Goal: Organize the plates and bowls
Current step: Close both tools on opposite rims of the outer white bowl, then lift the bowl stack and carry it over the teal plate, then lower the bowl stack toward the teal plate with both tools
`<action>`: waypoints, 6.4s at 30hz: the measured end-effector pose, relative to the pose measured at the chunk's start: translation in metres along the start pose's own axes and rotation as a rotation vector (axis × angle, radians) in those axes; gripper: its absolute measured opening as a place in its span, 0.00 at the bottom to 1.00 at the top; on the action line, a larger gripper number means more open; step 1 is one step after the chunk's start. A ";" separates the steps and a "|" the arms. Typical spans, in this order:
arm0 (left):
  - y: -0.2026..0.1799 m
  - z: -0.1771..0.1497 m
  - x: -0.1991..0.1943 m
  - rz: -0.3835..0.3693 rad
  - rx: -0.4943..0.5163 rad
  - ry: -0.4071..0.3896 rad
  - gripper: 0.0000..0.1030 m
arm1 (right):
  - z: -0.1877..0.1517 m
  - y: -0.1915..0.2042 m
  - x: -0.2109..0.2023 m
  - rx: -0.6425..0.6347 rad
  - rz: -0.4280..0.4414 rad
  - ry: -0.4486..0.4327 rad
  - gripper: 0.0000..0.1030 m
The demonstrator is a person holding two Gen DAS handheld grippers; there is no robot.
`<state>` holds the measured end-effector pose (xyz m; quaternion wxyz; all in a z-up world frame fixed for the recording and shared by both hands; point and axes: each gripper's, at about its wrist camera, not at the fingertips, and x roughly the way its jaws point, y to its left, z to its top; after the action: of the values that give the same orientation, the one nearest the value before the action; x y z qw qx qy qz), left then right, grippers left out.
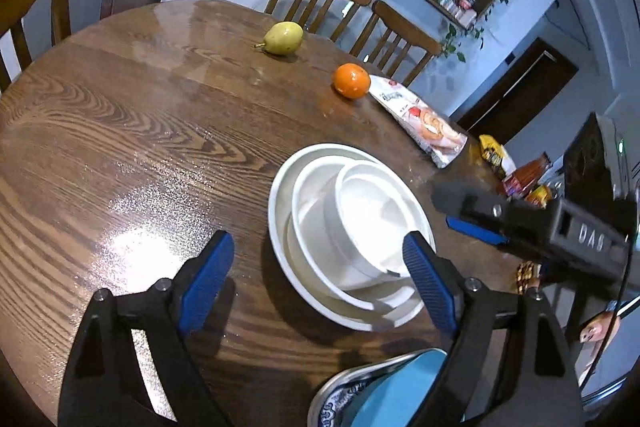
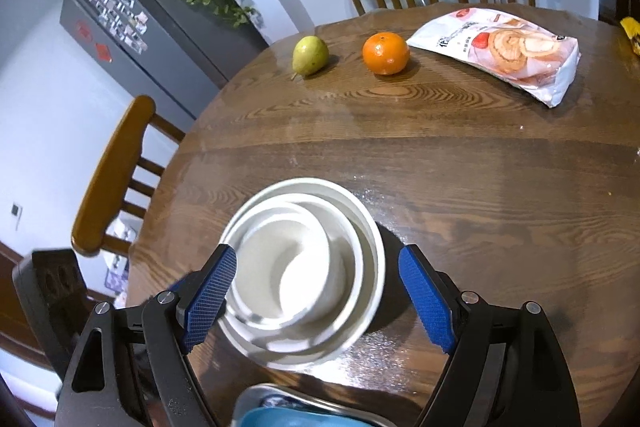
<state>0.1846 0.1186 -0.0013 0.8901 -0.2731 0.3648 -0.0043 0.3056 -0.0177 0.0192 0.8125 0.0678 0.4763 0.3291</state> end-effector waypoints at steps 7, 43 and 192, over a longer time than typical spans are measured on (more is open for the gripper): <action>0.010 0.001 0.003 -0.072 -0.080 0.003 0.89 | -0.003 -0.006 0.004 -0.001 0.042 -0.019 0.82; 0.015 -0.011 0.022 -0.126 -0.159 0.078 0.88 | -0.013 -0.029 0.049 0.143 0.070 0.089 0.82; -0.038 -0.056 -0.038 -0.245 -0.038 0.052 0.68 | -0.086 -0.019 -0.048 0.218 0.060 -0.103 0.57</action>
<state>0.1276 0.0674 0.0091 0.8678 -0.3322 0.3518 -0.1131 0.2284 -0.0784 0.0004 0.8136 0.1869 0.4645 0.2956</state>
